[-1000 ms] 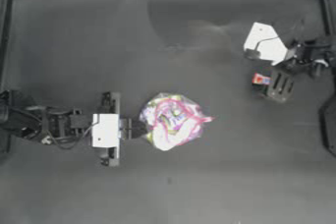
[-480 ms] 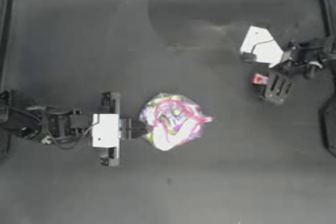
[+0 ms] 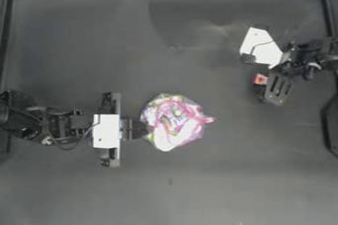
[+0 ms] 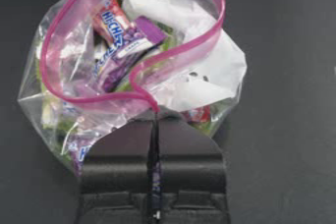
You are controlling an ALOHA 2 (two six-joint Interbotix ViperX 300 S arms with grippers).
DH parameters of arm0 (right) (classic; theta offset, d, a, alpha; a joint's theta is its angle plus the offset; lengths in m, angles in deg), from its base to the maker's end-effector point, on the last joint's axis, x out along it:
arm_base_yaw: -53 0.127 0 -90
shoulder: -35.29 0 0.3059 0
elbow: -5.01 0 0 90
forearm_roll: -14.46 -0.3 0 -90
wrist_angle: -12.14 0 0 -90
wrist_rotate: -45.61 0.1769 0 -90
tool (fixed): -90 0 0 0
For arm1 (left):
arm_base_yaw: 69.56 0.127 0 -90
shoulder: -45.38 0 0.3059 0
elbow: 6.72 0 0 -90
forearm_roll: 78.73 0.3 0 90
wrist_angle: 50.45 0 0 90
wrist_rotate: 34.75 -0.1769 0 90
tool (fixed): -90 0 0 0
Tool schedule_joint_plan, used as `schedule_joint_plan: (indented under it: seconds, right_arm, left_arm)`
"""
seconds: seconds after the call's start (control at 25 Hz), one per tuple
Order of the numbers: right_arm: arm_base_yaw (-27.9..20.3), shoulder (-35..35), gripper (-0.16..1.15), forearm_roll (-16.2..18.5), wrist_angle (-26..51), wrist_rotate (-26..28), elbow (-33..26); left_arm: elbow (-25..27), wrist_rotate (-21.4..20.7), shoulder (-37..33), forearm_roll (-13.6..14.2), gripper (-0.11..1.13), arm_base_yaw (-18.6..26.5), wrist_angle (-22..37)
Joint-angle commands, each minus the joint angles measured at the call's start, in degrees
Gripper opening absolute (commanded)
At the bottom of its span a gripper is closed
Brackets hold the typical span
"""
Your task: Put candy in bag
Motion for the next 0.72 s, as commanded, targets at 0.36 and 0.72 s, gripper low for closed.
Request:
schedule_joint_plan:
  seconds: [0.36,0.72]
  right_arm:
    - [0.0,-0.1,0.45,-0.1,0.2,-0.4,-0.4]
    - [0.1,-1.9,0.43,-1.0,3.3,-0.5,-2.5]
  left_arm:
    - [-0.7,0.1,-1.7,-0.1,0.13,0.1,-0.3]
    - [-0.6,0.1,-1.7,-0.1,0.13,0.1,-0.2]
